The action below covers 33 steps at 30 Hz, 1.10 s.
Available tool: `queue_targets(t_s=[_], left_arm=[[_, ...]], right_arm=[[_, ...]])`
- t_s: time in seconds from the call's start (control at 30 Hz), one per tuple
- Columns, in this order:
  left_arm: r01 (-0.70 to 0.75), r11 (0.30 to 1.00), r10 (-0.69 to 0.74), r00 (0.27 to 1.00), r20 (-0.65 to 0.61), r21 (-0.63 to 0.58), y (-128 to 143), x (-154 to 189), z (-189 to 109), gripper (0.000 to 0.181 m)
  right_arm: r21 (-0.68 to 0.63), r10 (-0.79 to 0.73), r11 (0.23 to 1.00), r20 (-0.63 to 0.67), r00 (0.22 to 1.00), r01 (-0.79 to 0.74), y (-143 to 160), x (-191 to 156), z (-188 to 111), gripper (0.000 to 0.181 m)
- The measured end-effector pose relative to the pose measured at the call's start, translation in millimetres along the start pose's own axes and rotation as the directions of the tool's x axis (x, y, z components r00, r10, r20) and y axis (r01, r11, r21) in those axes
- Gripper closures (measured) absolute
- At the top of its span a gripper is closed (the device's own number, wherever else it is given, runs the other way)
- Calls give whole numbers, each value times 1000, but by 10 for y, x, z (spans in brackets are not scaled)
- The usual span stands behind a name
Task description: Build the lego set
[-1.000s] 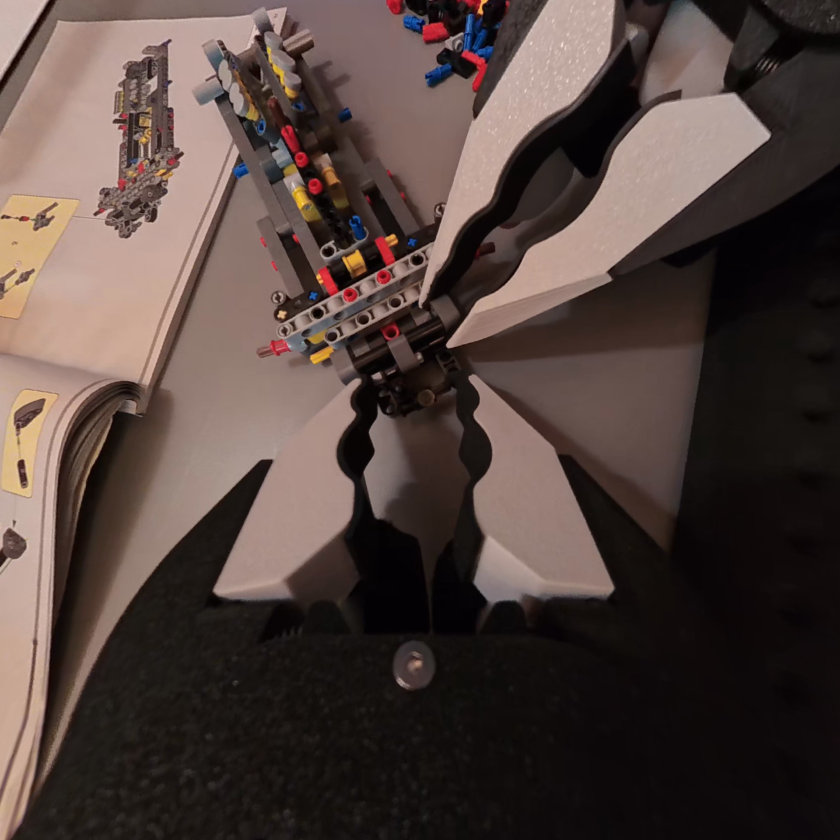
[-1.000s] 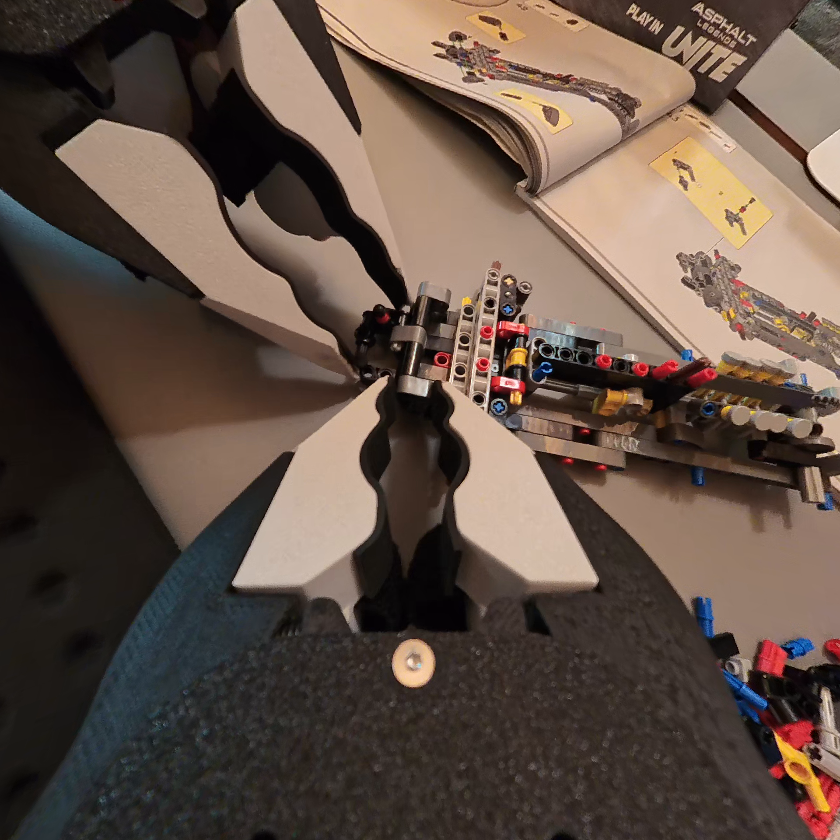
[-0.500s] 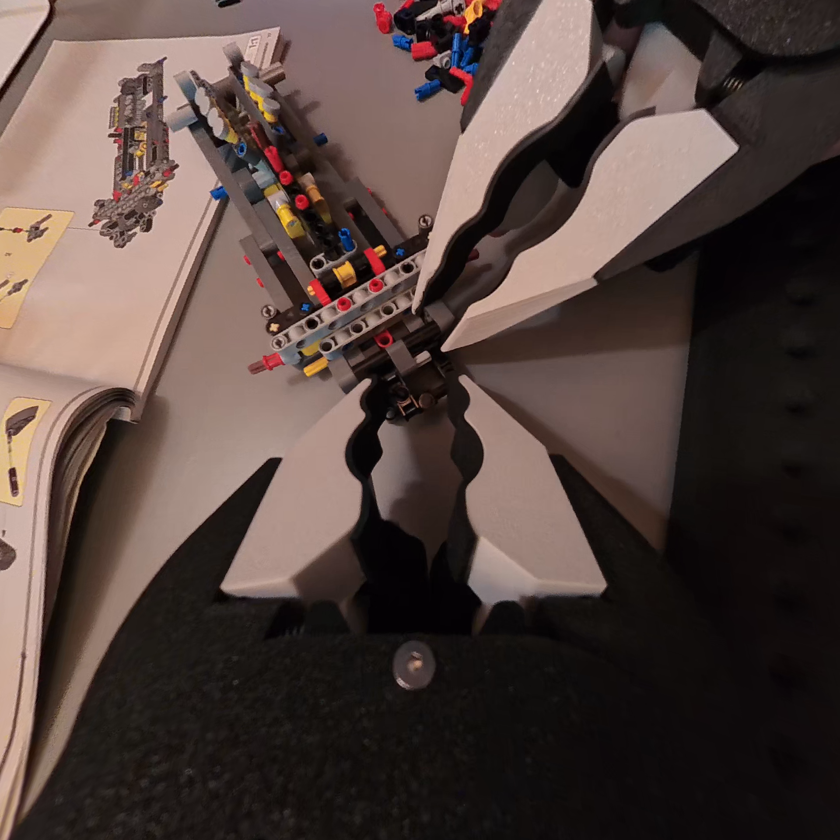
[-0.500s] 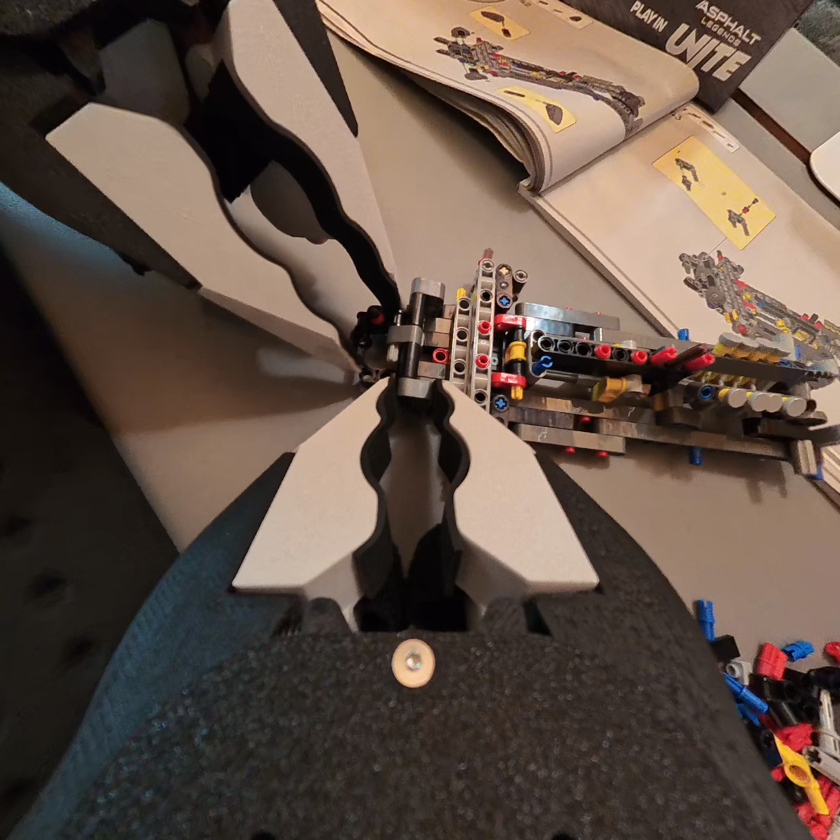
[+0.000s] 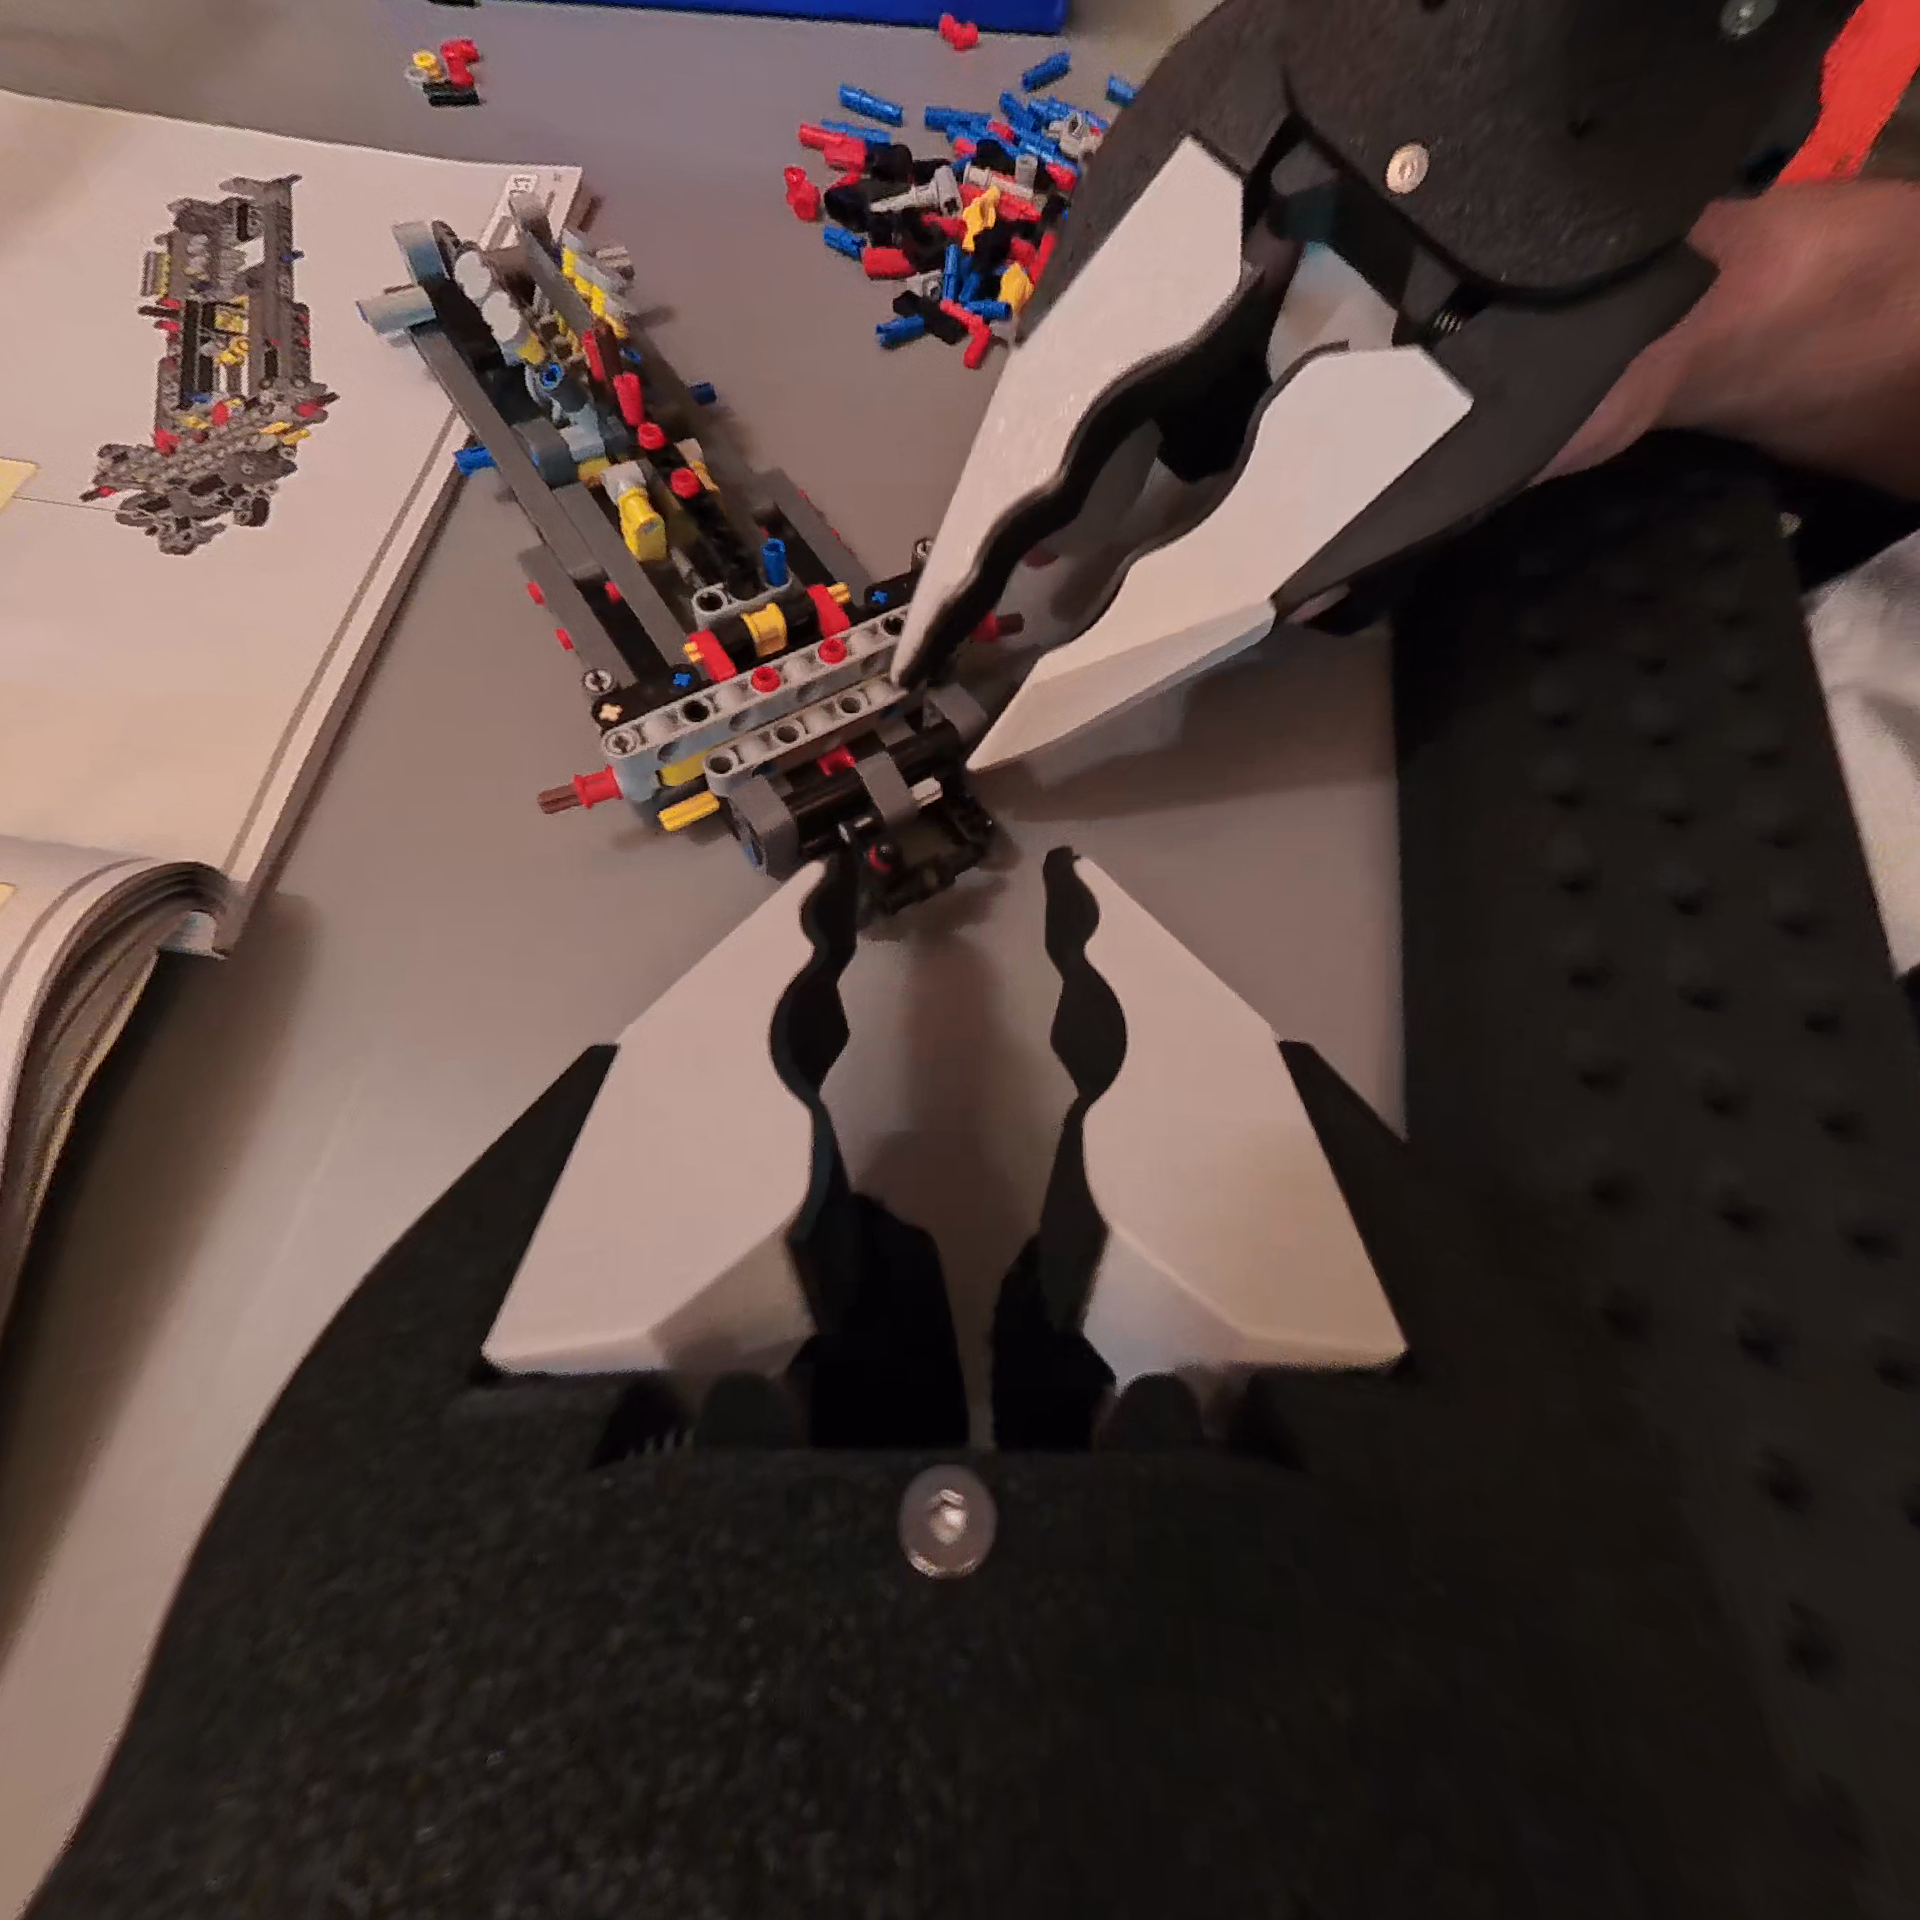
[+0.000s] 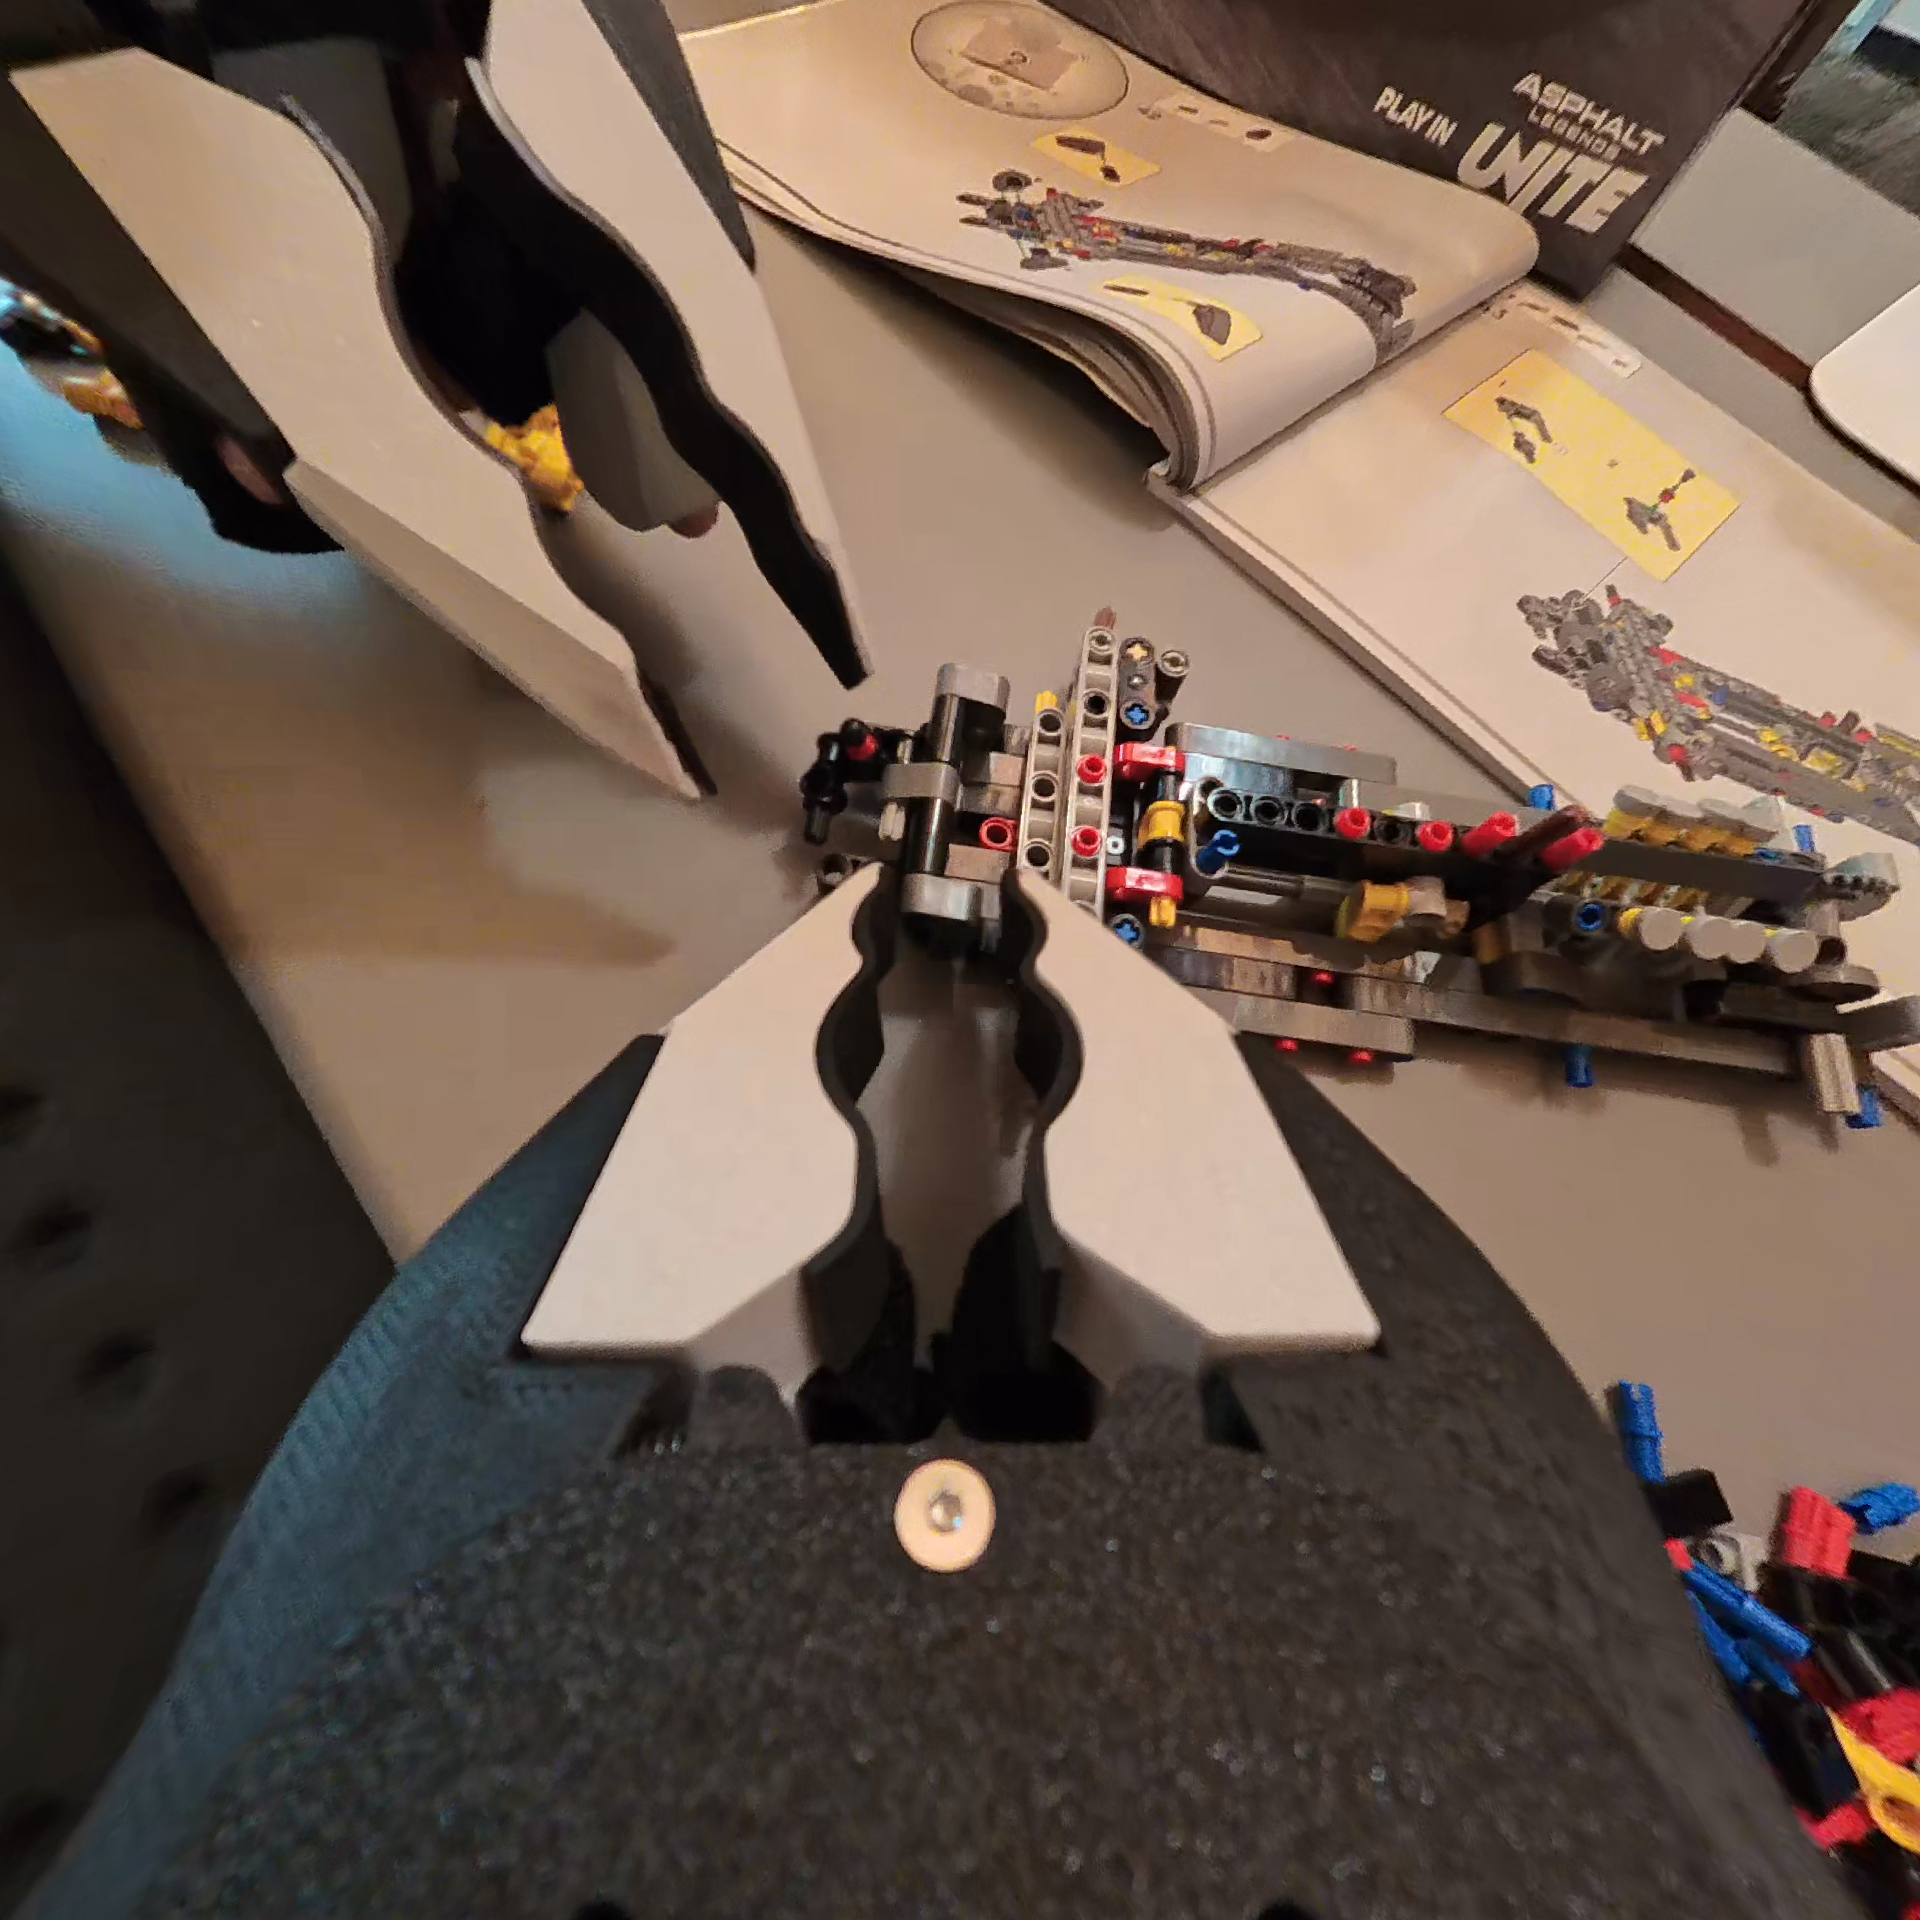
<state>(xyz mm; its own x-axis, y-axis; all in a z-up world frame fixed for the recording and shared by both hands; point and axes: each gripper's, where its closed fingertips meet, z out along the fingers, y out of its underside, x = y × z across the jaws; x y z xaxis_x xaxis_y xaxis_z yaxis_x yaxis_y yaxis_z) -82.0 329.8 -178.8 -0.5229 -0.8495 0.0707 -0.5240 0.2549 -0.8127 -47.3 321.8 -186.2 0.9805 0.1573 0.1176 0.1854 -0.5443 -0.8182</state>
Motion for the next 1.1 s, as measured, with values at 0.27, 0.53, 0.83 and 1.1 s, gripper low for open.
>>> queue_targets(t_s=[0.27, 0.53, 0.83, 1.1], left_arm=[[-127, 991, 132, 982, 137, -41, 43, -165, -48, 158], [-273, 954, 292, 943, 162, -126, 137, -86, 71, 156], [-419, 880, 472, 828, 302, -226, 143, -239, 136, 164], [-377, 904, 424, 853, 304, -202, 114, -243, 136, 167]], right_arm=[[188, 96, 979, -85, 992, -78, -239, 262, -232, 160], [20, -22, 1000, -20, 1000, 23, -1, 11, -55, 149], [-48, -180, 983, -121, 976, 175, 41, 36, 50, 165], [-46, -76, 996, -48, 996, 74, 57, 26, 43, 166]])
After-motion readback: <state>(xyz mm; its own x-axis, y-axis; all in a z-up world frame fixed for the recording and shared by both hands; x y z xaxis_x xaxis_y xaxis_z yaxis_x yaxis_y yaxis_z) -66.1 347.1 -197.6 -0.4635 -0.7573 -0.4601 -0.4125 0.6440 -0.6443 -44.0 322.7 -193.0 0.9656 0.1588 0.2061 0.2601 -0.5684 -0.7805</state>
